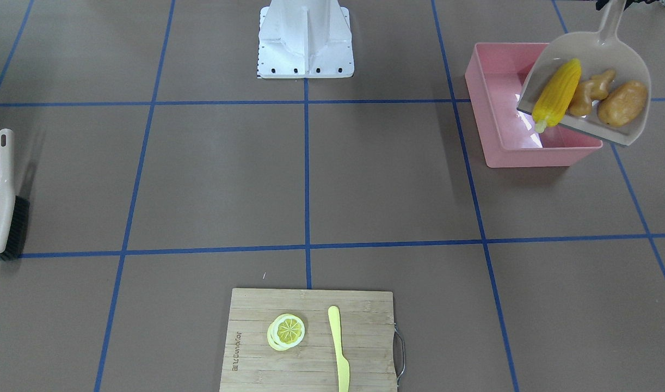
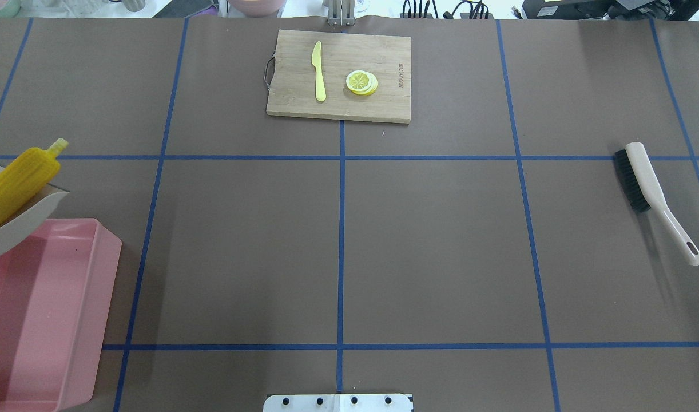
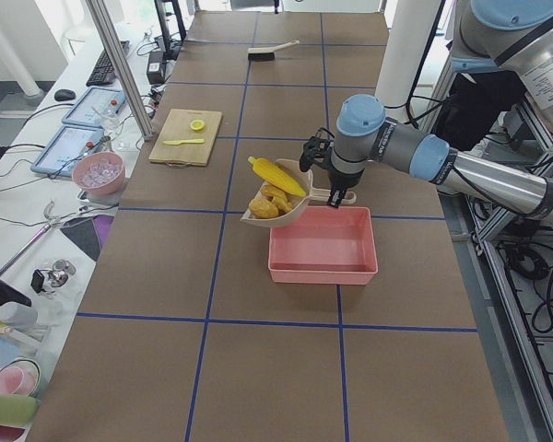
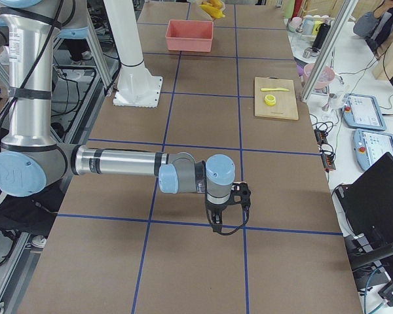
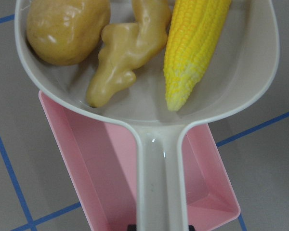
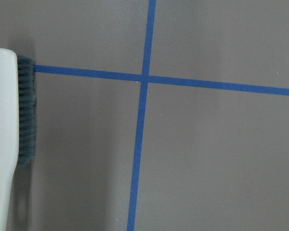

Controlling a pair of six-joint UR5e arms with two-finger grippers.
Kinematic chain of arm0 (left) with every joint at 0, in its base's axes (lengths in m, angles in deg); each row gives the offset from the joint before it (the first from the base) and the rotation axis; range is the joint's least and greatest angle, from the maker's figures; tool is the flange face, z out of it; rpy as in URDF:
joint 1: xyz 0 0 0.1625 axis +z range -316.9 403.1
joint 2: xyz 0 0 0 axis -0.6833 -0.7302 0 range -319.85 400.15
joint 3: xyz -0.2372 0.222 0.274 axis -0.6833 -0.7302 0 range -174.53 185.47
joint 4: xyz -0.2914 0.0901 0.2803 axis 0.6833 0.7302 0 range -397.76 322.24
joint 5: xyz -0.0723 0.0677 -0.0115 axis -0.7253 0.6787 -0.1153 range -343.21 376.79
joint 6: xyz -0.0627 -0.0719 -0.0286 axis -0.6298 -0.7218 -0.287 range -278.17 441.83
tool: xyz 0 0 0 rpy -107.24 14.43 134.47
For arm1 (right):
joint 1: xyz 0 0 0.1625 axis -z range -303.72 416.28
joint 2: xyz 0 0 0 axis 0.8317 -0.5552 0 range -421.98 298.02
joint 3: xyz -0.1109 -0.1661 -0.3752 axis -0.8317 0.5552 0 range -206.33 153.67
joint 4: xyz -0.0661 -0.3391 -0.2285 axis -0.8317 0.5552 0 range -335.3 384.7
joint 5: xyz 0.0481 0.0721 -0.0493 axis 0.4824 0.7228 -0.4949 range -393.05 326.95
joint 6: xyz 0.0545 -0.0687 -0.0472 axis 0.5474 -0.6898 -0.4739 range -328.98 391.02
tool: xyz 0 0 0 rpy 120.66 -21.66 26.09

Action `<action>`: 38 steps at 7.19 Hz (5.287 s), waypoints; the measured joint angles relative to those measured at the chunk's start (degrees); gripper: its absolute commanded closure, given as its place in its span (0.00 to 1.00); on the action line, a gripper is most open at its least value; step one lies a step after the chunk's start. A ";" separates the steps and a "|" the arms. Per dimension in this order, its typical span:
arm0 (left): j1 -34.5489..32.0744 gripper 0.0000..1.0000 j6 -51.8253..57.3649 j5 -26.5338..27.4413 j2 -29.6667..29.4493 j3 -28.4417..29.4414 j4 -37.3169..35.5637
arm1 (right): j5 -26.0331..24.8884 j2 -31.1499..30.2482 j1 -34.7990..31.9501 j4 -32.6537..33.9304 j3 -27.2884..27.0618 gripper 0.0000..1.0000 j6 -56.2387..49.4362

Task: Sweep and dump trash into bin
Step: 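Hold the dustpan above the pink bin with the left gripper, then tilt the dustpan with the left gripper to pour items into the pink bin, then hold the emptied dustpan upright above the pink bin with the left gripper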

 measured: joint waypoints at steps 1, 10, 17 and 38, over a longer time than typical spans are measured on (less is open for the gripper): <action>0.11 1.00 0.16 0.07 0.62 -0.28 -0.54 | 0.10 -0.45 -0.02 -0.28 -0.11 0.00 -0.05; 0.05 1.00 4.66 1.94 13.34 -0.54 12.77 | 0.22 -1.41 0.01 -0.56 0.28 0.00 -0.15; 0.41 1.00 9.26 -1.62 23.14 -0.16 17.66 | -0.27 -1.73 0.01 -0.52 0.46 0.00 -0.17; 10.31 1.00 9.11 -14.52 8.22 -6.57 -36.78 | -0.44 -2.25 0.01 -0.39 0.90 0.00 -0.24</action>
